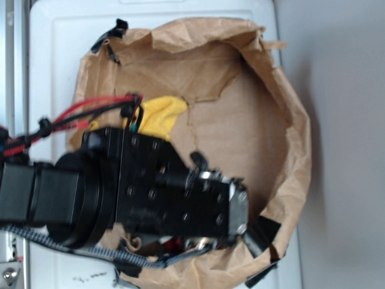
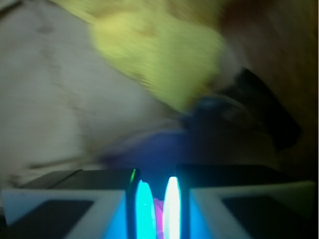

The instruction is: Grab the red paper.

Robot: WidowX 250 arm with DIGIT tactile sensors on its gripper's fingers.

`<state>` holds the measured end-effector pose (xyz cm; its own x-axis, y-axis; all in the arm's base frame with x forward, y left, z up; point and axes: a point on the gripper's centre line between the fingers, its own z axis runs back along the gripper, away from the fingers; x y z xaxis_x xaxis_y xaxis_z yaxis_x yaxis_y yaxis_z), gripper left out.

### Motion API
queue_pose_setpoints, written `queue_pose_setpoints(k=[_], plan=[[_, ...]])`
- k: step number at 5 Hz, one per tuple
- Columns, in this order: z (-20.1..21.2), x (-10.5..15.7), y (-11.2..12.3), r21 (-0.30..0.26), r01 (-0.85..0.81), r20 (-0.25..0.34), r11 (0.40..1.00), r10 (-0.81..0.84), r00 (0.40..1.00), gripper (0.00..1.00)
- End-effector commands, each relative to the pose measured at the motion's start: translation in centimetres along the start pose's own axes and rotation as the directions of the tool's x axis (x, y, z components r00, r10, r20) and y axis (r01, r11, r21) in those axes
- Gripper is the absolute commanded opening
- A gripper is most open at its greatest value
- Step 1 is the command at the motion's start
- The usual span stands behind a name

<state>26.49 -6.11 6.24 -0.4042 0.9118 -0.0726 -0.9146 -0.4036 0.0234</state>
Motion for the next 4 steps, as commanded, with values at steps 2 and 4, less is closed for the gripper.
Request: queue_pose_setpoints(k=[2,4], plan=[[7.1,1.4,-3.8,-0.224,0.433,0.168,0.873,-0.403,0.9,0.0],[10.4,2.4,-2.6,0.046,0.825,0.266,0.563,-0.803,0.534,0.0]])
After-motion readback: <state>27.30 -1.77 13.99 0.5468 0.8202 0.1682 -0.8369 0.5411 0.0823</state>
